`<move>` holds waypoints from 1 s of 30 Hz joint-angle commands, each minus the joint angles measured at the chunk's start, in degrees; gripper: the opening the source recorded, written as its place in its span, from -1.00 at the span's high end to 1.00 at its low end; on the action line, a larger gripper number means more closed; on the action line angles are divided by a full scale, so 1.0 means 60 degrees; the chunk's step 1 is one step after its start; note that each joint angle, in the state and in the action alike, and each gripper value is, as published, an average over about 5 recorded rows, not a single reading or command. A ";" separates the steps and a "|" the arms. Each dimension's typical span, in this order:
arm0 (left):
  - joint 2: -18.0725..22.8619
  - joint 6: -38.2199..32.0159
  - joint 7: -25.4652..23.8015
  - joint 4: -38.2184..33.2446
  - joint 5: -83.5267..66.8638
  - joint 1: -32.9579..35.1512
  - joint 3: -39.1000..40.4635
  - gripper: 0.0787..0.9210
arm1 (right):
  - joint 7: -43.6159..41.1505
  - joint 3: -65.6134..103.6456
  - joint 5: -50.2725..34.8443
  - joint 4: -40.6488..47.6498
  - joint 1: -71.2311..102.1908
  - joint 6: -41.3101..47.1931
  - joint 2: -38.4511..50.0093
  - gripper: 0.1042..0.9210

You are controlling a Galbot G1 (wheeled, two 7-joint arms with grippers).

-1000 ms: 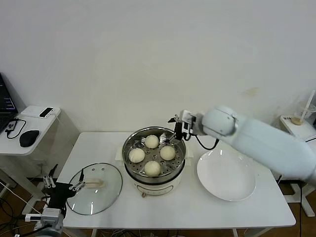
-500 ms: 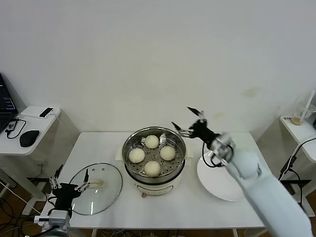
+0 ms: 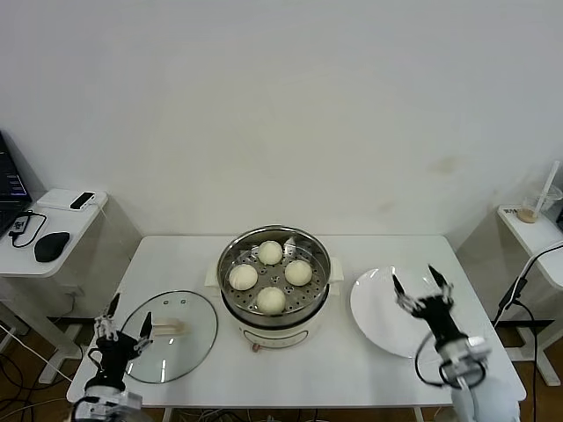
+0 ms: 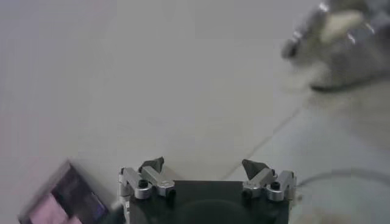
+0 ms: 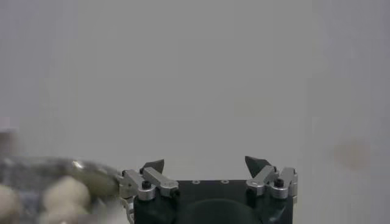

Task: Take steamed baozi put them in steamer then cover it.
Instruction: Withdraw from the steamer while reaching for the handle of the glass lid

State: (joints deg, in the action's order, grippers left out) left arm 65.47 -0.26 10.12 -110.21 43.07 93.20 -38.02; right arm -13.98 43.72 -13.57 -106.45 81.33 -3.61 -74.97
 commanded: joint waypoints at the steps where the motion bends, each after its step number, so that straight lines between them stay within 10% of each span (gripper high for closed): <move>1: -0.0608 -0.0980 -0.0144 0.1494 0.5877 0.0012 0.0151 -0.77 | 0.0277 0.1724 0.0420 -0.0059 0.1911 -0.0398 -0.1230 -0.76; 30: -0.0808 -0.0614 -0.0255 0.3375 0.5233 -0.2371 0.1164 -0.77 | 0.0354 0.1270 0.0538 -0.0374 0.2301 -0.0186 -0.1840 -0.76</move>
State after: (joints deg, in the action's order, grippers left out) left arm 61.06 -3.78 8.80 -93.10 73.12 83.90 -32.49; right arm -11.96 51.22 -10.57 -108.21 94.08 -5.24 -84.83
